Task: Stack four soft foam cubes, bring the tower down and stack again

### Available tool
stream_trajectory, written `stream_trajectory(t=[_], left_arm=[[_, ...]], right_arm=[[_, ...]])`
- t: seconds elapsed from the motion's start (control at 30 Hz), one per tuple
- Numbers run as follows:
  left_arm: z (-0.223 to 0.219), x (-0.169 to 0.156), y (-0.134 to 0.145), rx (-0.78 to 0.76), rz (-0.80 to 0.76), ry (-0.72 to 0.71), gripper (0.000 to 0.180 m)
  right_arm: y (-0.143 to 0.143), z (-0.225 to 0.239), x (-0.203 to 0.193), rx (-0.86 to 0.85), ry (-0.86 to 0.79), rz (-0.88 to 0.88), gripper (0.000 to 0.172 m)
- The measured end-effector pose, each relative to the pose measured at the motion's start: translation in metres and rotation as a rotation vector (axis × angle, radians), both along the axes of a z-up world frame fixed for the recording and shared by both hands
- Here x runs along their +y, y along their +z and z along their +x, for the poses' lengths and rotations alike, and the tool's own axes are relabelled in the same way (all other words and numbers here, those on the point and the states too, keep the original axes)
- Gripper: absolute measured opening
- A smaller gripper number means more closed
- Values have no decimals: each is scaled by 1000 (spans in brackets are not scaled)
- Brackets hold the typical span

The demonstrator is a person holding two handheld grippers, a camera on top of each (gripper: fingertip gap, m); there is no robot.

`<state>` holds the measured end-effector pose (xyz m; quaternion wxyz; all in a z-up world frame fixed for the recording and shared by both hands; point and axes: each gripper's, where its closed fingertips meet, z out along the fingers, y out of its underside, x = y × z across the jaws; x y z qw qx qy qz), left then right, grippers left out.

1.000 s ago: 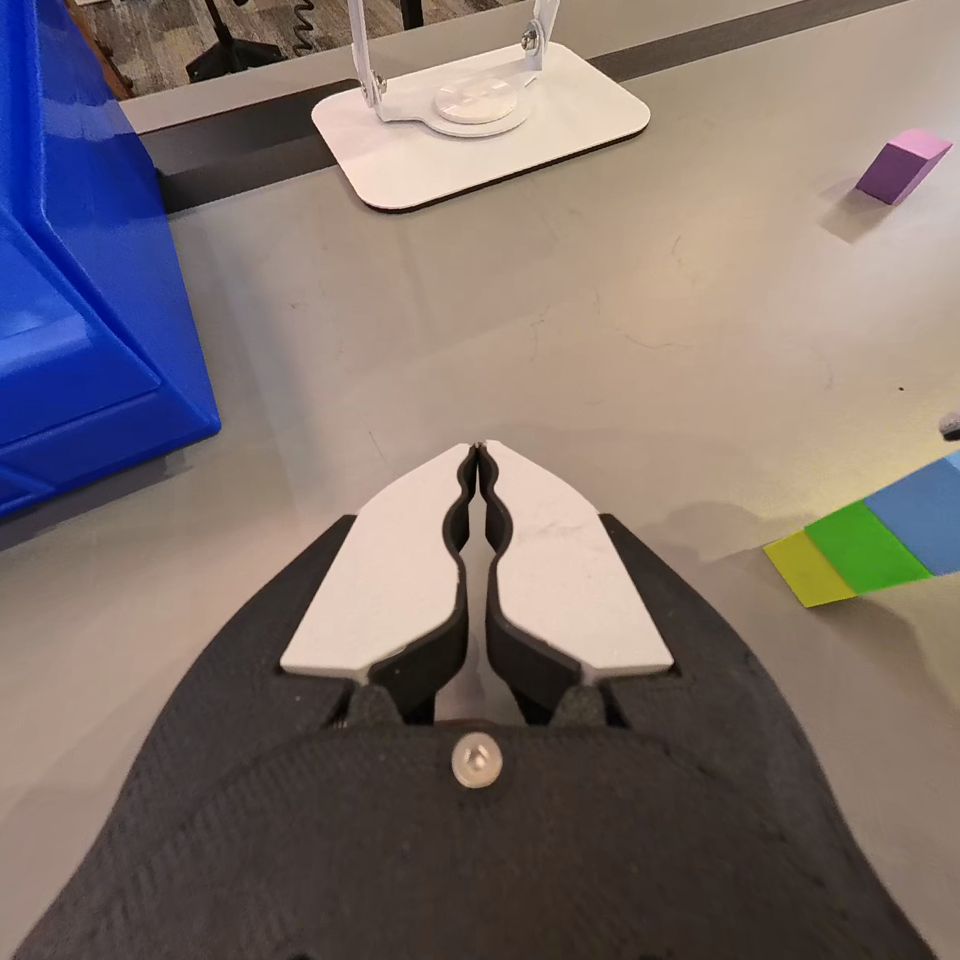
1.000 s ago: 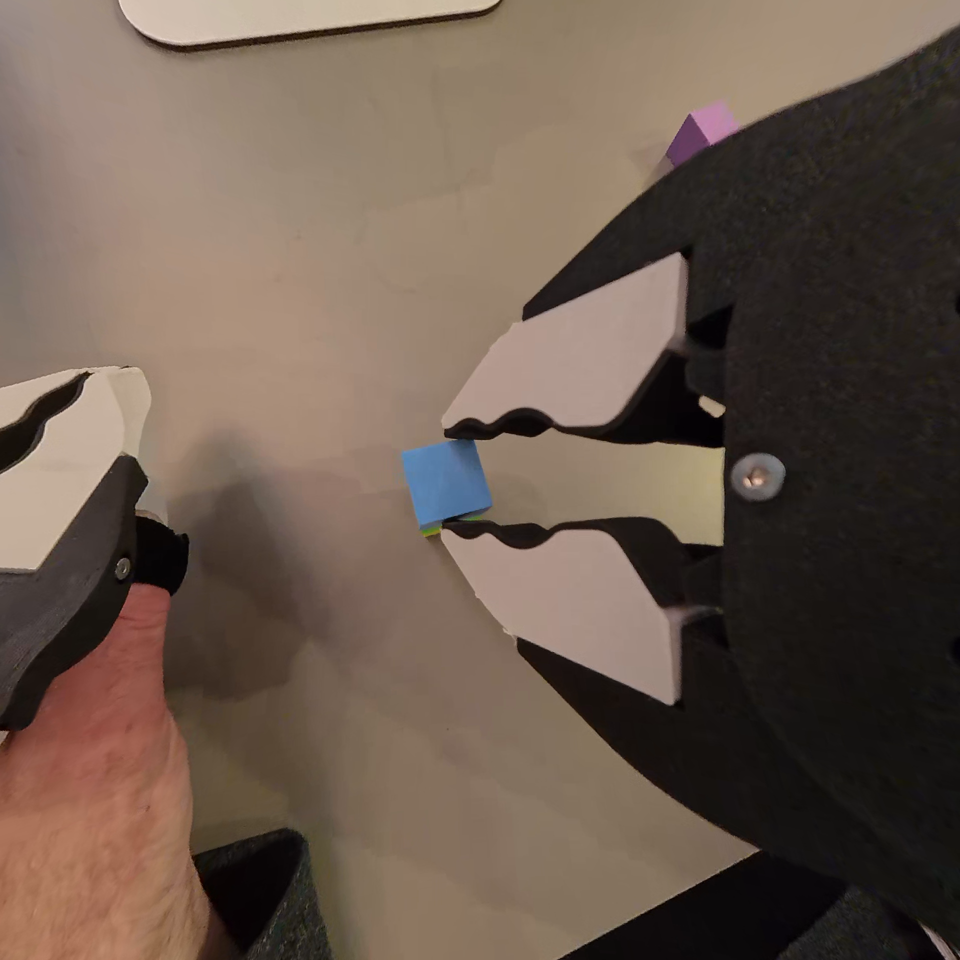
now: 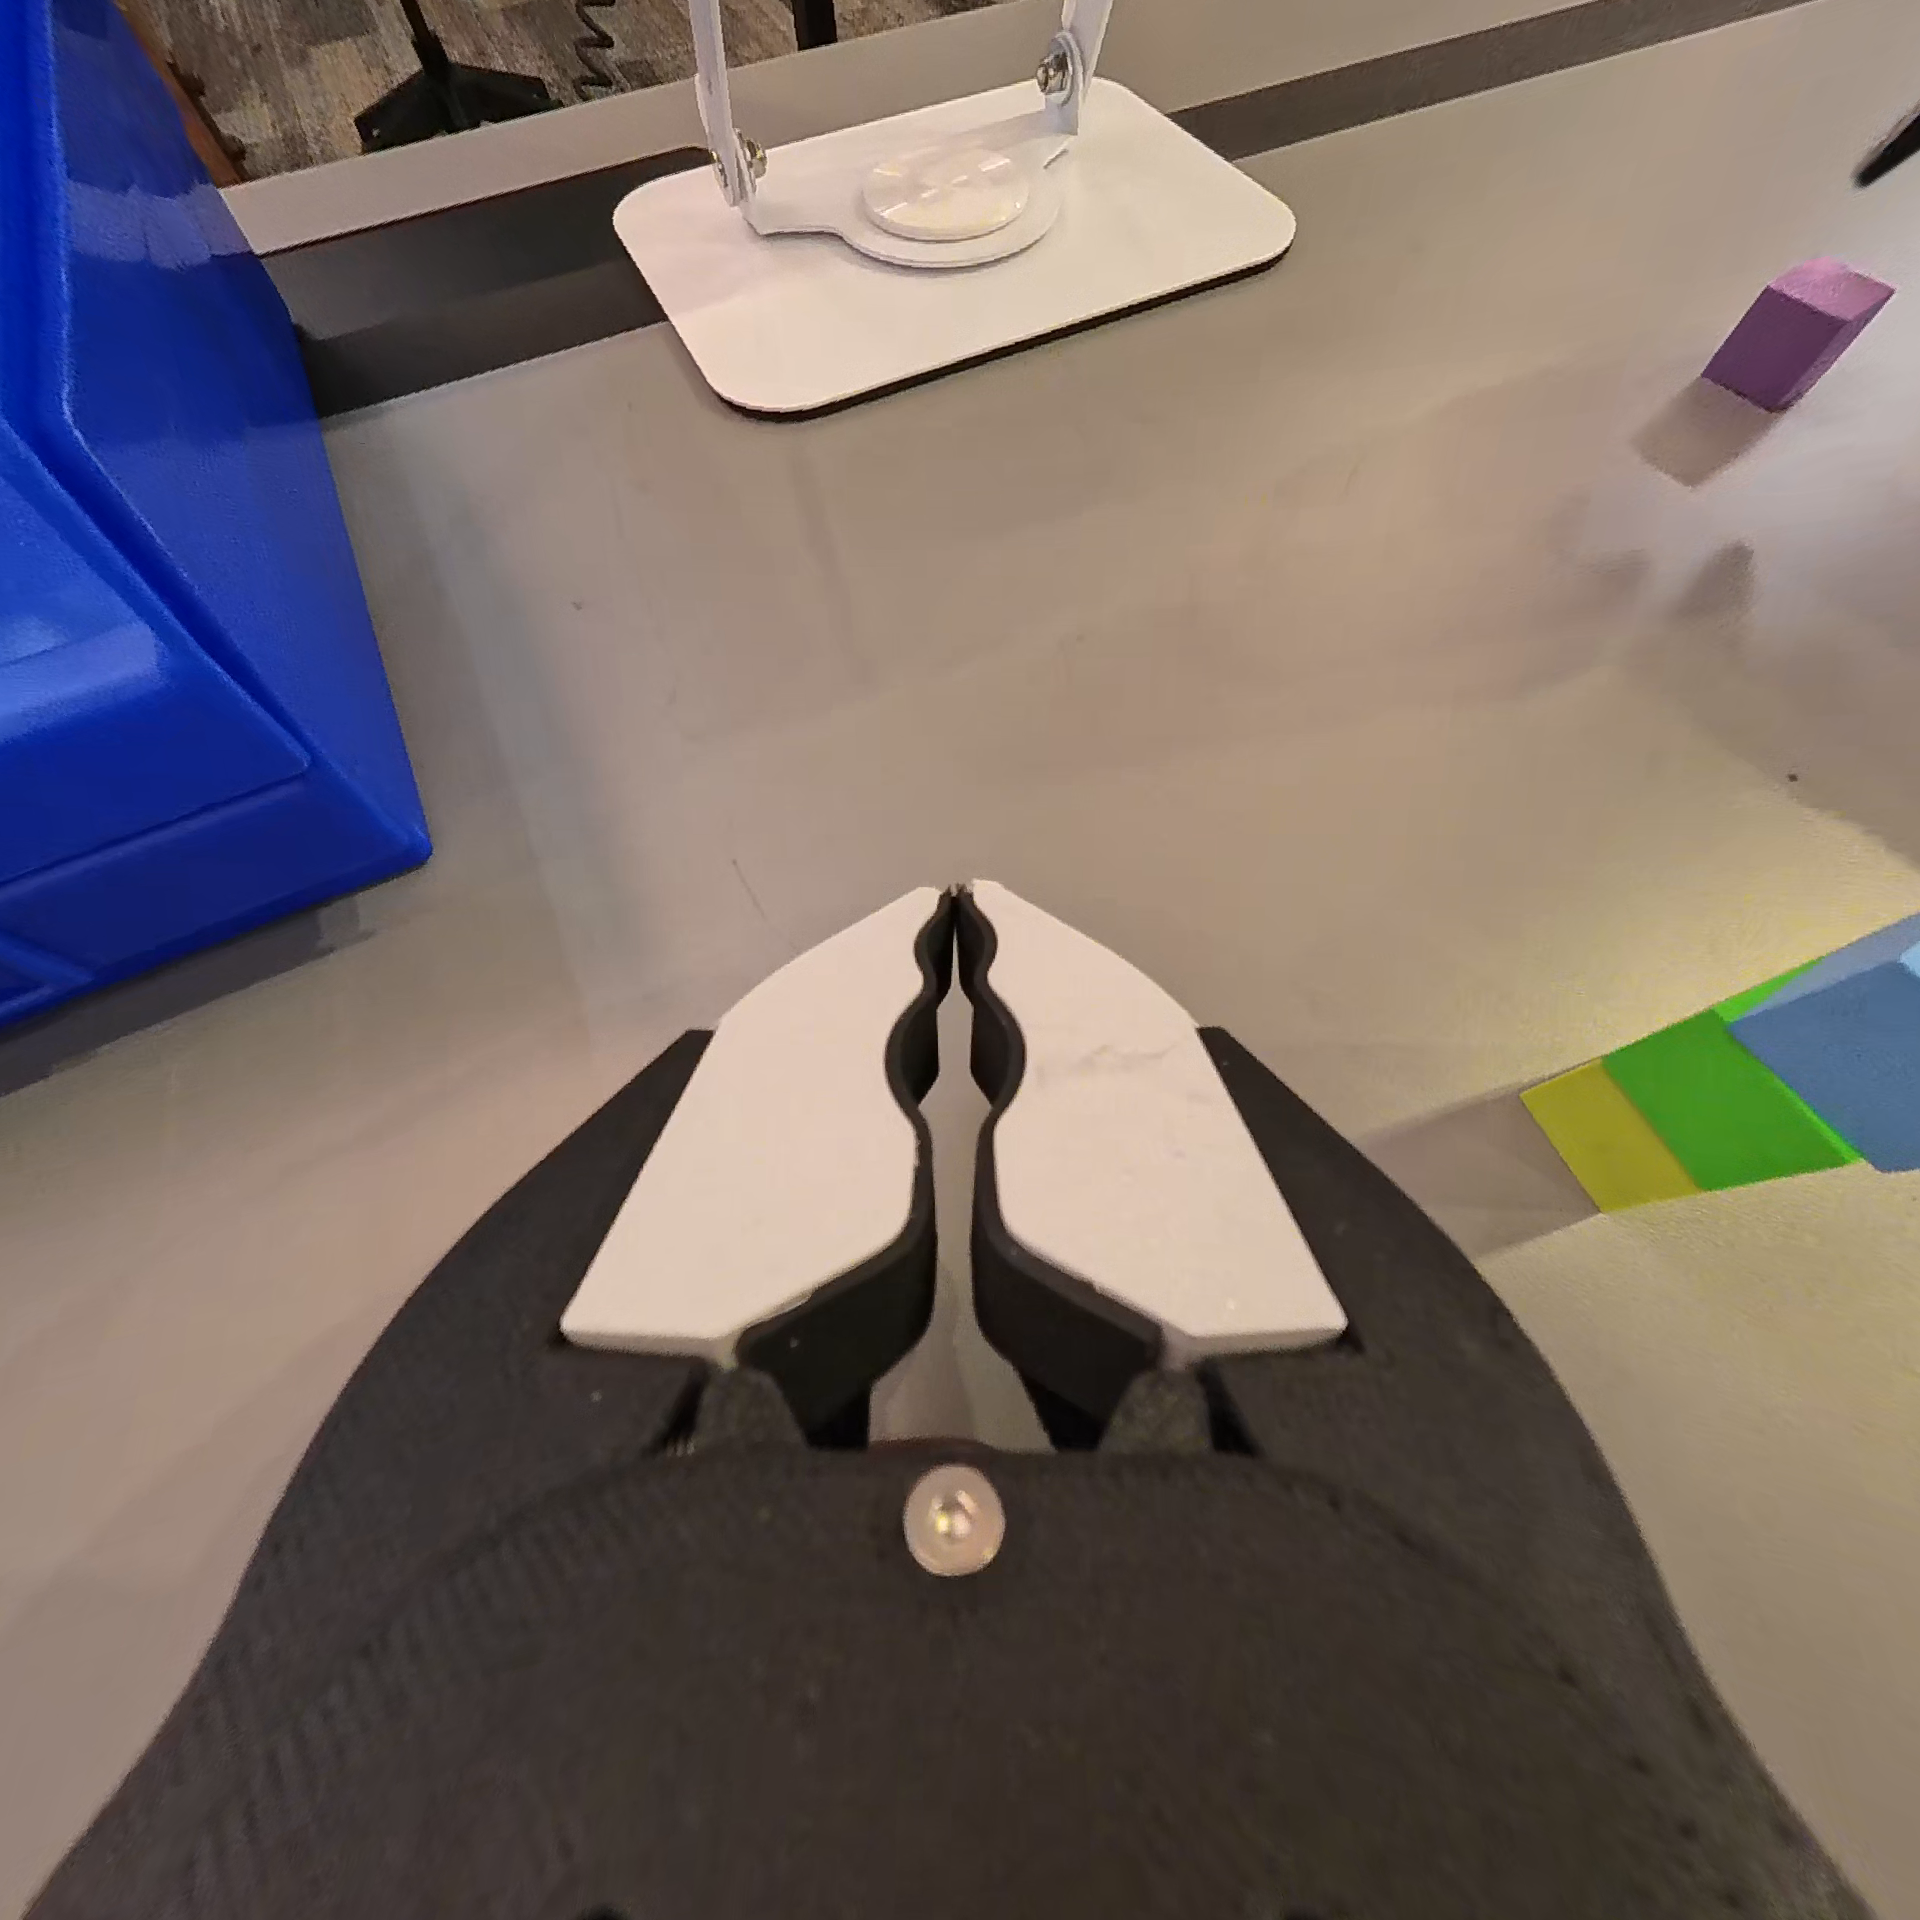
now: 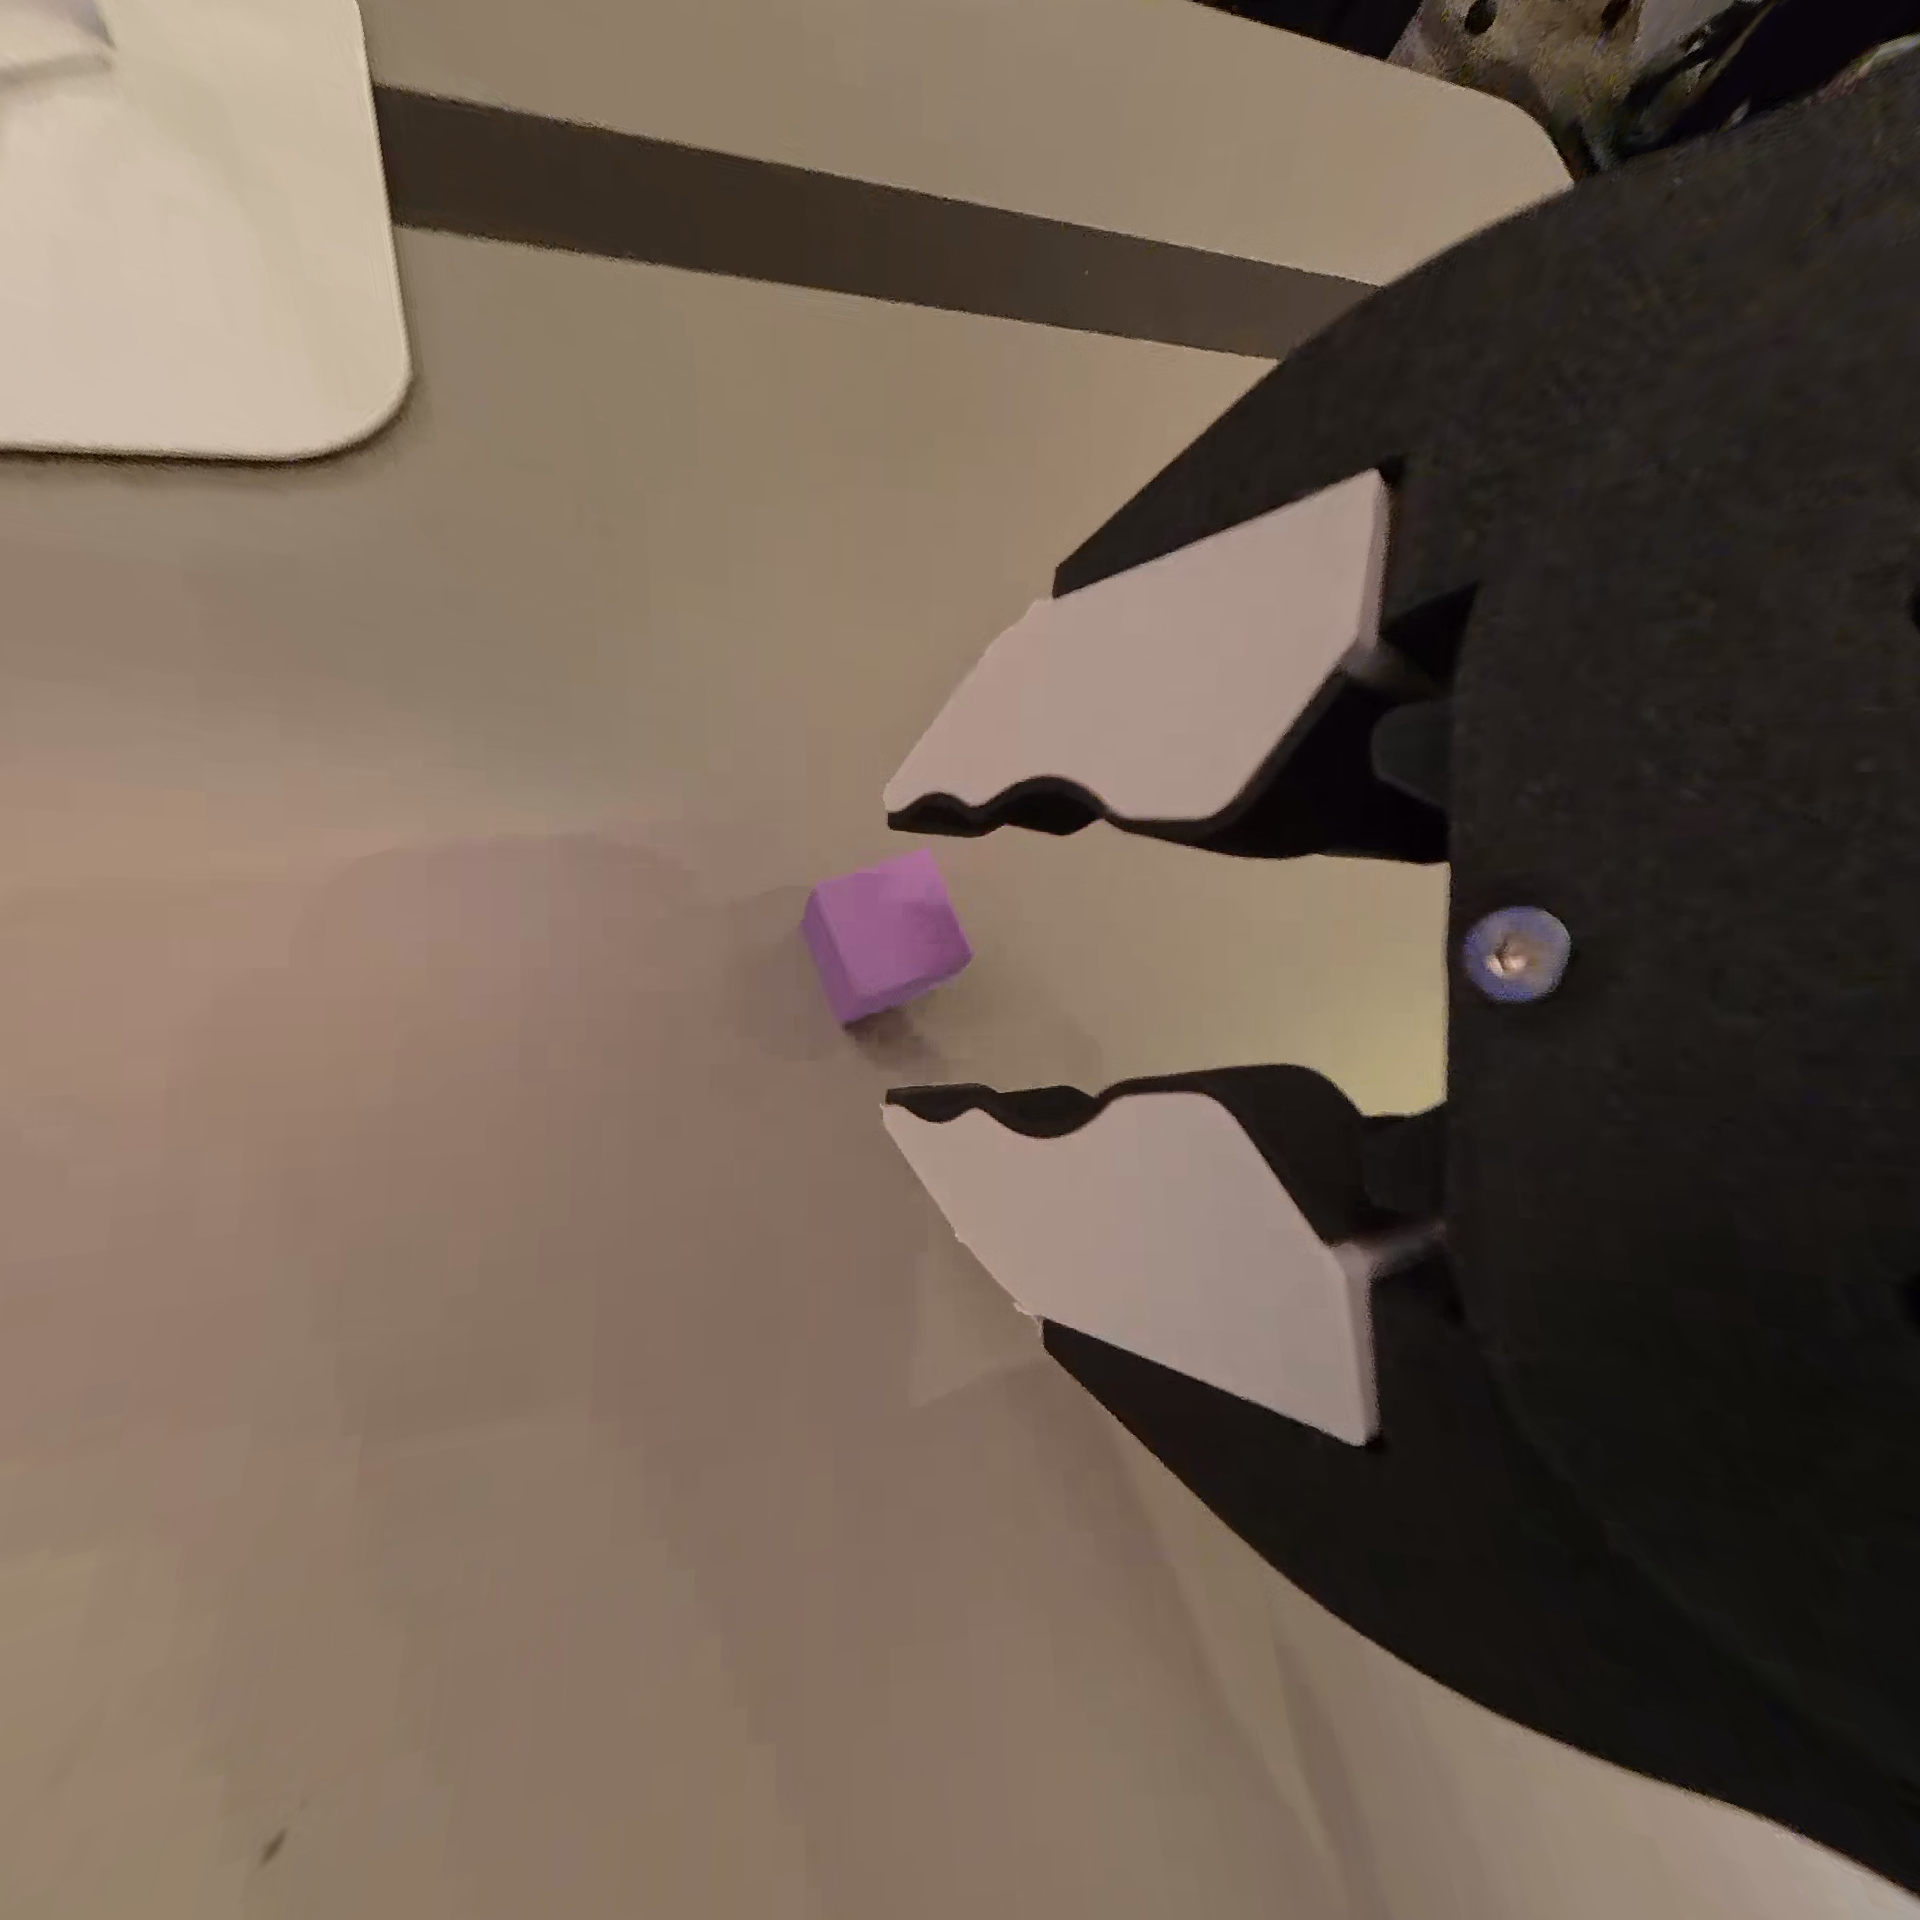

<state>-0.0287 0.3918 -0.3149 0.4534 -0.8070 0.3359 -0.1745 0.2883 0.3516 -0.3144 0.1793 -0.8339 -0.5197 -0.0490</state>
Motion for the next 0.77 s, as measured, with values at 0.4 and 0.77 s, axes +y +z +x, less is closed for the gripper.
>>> stream_trajectory(t=[0.4, 0.77], left_arm=[[1, 0, -1, -3, -11, -6, 0], [0, 0, 2, -23, 1, -2, 0]], right_arm=[[3, -25, 3, 54, -103, -49, 28], [87, -207, -69, 219, -21, -47, 28]])
